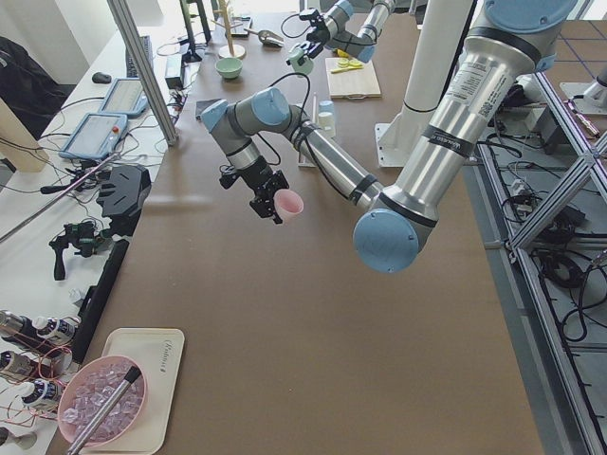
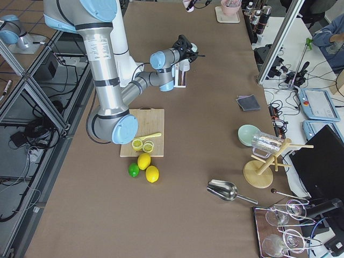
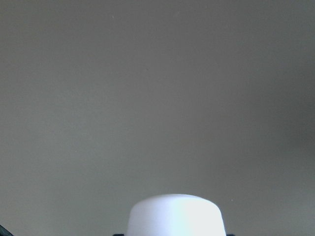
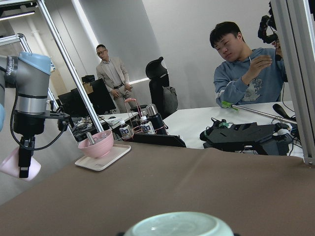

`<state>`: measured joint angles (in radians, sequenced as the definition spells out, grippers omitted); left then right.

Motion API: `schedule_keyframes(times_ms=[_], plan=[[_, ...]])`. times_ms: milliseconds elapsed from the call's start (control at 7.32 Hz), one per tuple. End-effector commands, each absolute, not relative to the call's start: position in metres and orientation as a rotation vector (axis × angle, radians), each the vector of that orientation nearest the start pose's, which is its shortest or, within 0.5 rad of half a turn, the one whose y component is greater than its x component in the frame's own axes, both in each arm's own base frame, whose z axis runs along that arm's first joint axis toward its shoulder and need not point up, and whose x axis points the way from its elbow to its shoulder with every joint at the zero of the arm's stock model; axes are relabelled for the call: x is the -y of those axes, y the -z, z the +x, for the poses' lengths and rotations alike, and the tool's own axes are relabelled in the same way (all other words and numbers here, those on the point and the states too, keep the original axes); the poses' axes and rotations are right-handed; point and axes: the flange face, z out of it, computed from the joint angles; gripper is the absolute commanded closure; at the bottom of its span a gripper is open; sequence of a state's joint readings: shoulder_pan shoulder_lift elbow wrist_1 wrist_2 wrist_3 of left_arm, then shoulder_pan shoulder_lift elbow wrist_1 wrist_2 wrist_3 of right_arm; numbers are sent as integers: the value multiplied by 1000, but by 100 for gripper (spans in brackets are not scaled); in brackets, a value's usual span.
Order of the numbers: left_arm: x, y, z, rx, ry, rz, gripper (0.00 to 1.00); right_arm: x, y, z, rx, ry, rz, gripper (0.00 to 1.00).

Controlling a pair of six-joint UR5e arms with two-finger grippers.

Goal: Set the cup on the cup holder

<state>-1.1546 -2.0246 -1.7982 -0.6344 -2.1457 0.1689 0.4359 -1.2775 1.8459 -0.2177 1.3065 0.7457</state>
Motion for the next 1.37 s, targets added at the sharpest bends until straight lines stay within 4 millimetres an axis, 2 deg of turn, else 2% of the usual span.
schedule_keyframes(times_ms=[0, 137, 273, 546, 683, 820, 956, 1093, 1229], plan=[[562, -420, 160, -506, -445, -139, 100, 365, -219, -427, 1356, 23, 1287, 100], [566, -423, 159, -495, -441, -43, 100, 382, -213, -435, 1292, 39, 1335, 100], [570, -418, 160, -495, -458, 42, 100, 397, -221, -441, 1256, 35, 1335, 100], [582, -417, 165, -521, -477, 198, 100, 409, -236, -459, 1211, 24, 1325, 100], [579, -424, 163, -544, -490, 315, 100, 413, -234, -469, 1206, 26, 1322, 100], [582, -408, 163, -572, -459, 449, 100, 409, -229, -481, 1219, 33, 1312, 100], [582, -378, 167, -638, -400, 577, 100, 403, -228, -486, 1231, 38, 1303, 100], [582, -338, 176, -718, -391, 705, 100, 396, -229, -491, 1240, 48, 1294, 100], [574, -313, 183, -768, -374, 770, 100, 393, -230, -493, 1242, 54, 1291, 100]])
